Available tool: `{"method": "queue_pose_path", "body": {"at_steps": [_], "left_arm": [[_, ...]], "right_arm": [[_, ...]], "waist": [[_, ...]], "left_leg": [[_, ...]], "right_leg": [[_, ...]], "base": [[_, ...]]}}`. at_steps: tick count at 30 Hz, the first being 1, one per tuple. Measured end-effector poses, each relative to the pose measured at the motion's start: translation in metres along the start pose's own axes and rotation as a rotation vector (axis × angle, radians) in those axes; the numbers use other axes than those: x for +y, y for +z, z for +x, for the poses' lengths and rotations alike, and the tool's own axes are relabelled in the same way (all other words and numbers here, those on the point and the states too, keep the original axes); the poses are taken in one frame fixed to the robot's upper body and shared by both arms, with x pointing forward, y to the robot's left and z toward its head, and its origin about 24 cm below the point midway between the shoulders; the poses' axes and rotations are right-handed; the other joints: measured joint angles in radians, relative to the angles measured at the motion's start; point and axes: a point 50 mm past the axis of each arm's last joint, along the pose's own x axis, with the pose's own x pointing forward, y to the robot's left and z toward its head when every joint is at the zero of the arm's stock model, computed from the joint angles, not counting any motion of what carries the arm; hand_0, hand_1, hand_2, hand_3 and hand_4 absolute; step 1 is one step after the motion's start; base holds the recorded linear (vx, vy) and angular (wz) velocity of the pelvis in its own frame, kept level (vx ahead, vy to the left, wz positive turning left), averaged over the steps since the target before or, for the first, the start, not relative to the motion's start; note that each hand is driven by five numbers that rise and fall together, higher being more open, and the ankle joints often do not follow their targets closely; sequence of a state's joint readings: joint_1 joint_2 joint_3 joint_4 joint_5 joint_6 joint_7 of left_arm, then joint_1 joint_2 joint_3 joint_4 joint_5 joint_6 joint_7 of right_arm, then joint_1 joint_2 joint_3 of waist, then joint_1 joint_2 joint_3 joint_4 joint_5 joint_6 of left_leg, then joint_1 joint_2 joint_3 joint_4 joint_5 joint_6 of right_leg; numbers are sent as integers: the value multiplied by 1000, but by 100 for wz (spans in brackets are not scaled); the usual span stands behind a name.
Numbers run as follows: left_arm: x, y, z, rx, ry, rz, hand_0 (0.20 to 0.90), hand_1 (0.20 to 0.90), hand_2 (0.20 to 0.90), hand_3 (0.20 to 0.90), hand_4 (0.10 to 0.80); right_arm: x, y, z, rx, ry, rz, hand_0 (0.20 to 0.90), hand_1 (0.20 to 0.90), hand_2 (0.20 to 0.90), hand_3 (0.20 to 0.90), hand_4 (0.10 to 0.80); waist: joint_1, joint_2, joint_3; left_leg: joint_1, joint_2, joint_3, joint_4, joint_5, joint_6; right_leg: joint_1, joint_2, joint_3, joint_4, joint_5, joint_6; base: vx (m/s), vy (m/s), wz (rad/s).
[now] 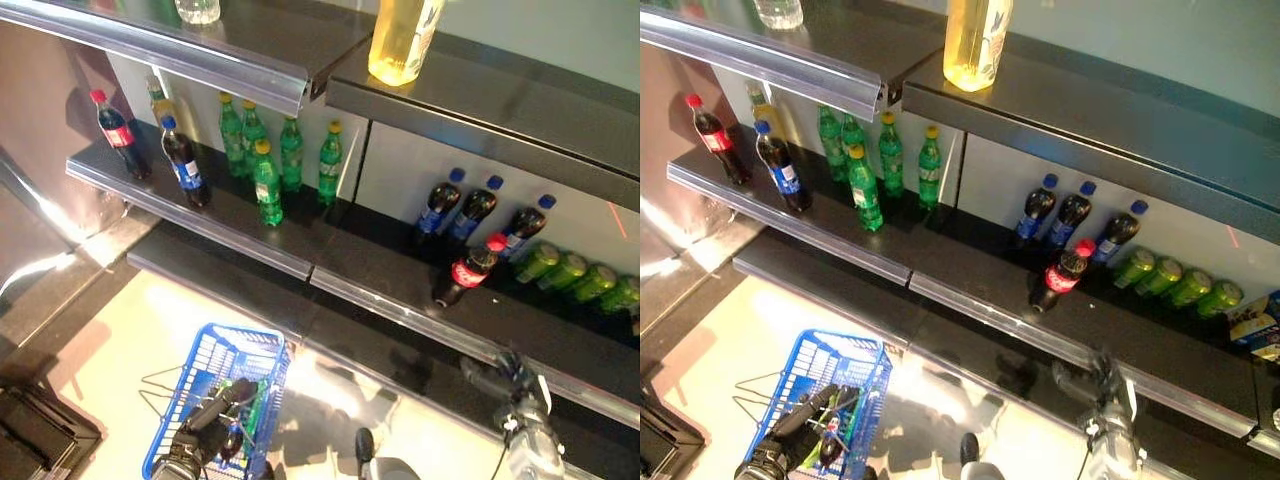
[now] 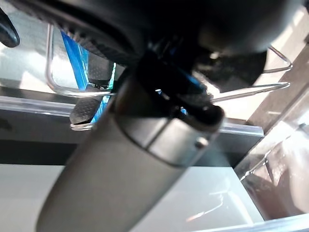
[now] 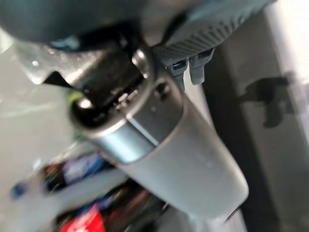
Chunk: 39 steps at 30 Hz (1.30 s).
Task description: Pick up the drink and place into the basket.
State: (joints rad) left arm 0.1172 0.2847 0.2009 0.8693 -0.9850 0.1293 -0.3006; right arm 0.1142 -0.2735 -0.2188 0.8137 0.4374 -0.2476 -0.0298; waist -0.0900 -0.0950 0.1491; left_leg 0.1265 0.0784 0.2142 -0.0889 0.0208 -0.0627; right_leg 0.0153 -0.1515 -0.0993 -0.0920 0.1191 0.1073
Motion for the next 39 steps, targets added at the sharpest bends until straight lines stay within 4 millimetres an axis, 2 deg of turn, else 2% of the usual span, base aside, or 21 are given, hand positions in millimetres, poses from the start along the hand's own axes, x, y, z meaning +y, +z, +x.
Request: {"method": "queue_pose_path", "body": {"at_steps": [6, 19, 21, 25, 33, 36, 39], "left_arm": [[28, -18, -8, 68, 140, -22, 300, 300, 300, 200, 100], [69, -43, -34, 183, 338, 31, 300, 300, 300, 200, 100], [70, -46, -35, 201, 340, 54, 300, 300, 300, 200, 100], [69, -52, -36, 270, 311, 144, 300, 300, 300, 200, 100], [70, -54, -37, 311, 309, 204, 300, 300, 300, 200, 100], [70, -54, -37, 311, 309, 204, 300, 300, 300, 200, 100], [70, -54, -37, 311, 308, 204, 300, 300, 300, 200, 100]], "right_arm": [[-22, -43, -16, 172, -36, -25, 900, 900, 900, 900, 800], [-35, -81, -37, 364, -21, -30, 900, 900, 900, 900, 800], [-37, -86, -40, 397, -24, -28, 900, 900, 900, 900, 800], [-38, -97, -47, 489, -5, -30, 900, 900, 900, 900, 800], [-36, -99, -48, 518, 16, -30, 900, 900, 900, 900, 800], [-36, -100, -49, 521, 21, -36, 900, 900, 900, 900, 800], [-34, -100, -49, 524, 33, -48, 900, 900, 900, 900, 800]], "waist": [[2, 20, -46], [16, 24, -137], [21, 25, -138], [33, 26, -138], [34, 29, -141], [33, 30, -142], [34, 30, -142]], "left_leg": [[2, 1, 1, -3, -6, 1], [12, 0, 25, -4, -24, 4], [12, -1, 24, -4, -24, 4], [18, -5, 23, 2, -22, 0], [28, -4, 24, -4, -32, 5], [29, -3, 23, -4, -32, 4], [30, -4, 21, 3, -29, -1]], "right_leg": [[1, 5, 1, 0, -1, 3], [3, -6, -2, 0, -12, 8], [2, -4, -2, 1, -8, 4], [4, -1, -2, 6, 2, 11], [16, -10, -4, 0, -17, 14], [16, -5, -4, 1, -10, 6], [15, -1, -4, 6, -5, 12]], "base": [[0, 0, 0], [-6, 4, -5], [0, 0, 0], [0, 0, 0], [0, 0, 0], [0, 0, 0], [0, 0, 0]]}}
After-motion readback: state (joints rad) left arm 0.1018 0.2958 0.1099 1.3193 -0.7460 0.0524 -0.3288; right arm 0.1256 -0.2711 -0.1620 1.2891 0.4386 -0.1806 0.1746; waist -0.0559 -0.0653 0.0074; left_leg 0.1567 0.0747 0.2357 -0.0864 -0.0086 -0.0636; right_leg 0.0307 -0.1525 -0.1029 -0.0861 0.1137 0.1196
